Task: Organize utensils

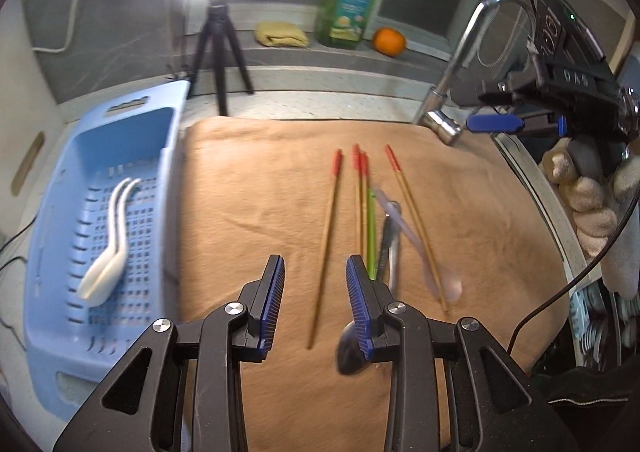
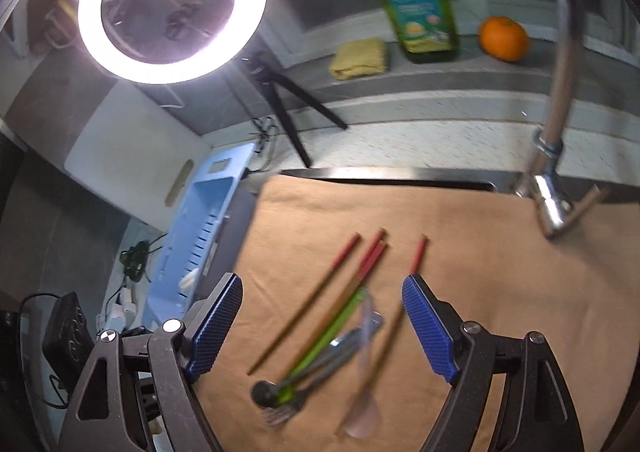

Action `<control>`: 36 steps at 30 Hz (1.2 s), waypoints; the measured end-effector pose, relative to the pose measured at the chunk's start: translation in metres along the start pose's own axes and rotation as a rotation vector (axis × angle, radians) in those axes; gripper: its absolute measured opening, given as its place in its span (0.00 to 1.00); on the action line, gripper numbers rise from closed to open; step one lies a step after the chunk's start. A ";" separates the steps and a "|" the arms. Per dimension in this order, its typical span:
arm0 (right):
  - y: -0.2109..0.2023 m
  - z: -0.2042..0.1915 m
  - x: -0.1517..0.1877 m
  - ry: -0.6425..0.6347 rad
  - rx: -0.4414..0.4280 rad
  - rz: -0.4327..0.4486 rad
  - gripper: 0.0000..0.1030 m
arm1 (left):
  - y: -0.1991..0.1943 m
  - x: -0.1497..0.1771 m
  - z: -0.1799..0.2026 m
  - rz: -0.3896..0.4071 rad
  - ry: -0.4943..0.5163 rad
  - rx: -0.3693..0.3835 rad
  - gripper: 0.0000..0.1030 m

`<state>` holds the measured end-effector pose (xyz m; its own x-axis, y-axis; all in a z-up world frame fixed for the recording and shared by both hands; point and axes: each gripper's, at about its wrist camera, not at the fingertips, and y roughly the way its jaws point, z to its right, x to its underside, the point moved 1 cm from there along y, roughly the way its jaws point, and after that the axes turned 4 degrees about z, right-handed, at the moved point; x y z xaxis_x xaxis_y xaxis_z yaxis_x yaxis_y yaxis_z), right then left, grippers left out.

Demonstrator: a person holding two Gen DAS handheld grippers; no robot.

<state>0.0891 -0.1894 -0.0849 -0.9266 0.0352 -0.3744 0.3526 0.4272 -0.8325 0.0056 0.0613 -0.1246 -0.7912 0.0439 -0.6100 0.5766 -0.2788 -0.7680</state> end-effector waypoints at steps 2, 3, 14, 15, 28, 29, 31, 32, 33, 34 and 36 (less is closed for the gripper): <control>-0.001 0.012 0.008 0.008 0.026 -0.012 0.77 | 0.008 -0.001 0.006 -0.015 0.010 0.007 0.30; 0.000 0.018 0.011 0.010 0.038 -0.021 0.77 | 0.012 -0.002 0.009 -0.023 0.012 0.010 0.30; 0.048 0.056 0.042 0.147 0.070 -0.159 0.52 | 0.062 -0.008 0.015 -0.134 0.048 -0.013 0.29; 0.053 0.058 0.044 0.157 0.068 -0.172 0.47 | 0.065 -0.009 0.014 -0.140 0.051 -0.017 0.29; 0.081 0.052 0.044 0.154 0.097 -0.217 0.32 | 0.104 -0.015 0.019 -0.226 0.129 -0.074 0.19; 0.083 0.049 0.043 0.141 0.100 -0.221 0.31 | 0.106 -0.015 0.020 -0.230 0.135 -0.075 0.18; 0.087 0.043 0.044 0.107 0.122 -0.231 0.27 | 0.109 -0.015 0.021 -0.234 0.145 -0.081 0.16; 0.089 0.041 0.044 0.088 0.134 -0.236 0.26 | 0.111 -0.016 0.022 -0.235 0.147 -0.082 0.16; 0.091 0.038 0.044 0.067 0.146 -0.240 0.25 | 0.112 -0.016 0.022 -0.236 0.148 -0.082 0.15; 0.093 0.035 0.045 0.045 0.158 -0.244 0.25 | 0.113 -0.017 0.021 -0.236 0.148 -0.083 0.14; 0.094 0.033 0.045 0.017 0.177 -0.249 0.20 | 0.115 -0.018 0.020 -0.235 0.146 -0.088 0.09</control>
<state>0.0854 -0.1777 -0.1936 -0.9889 -0.0346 -0.1444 0.1306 0.2604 -0.9566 0.0824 0.0094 -0.1977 -0.8712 0.2368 -0.4300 0.4014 -0.1605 -0.9017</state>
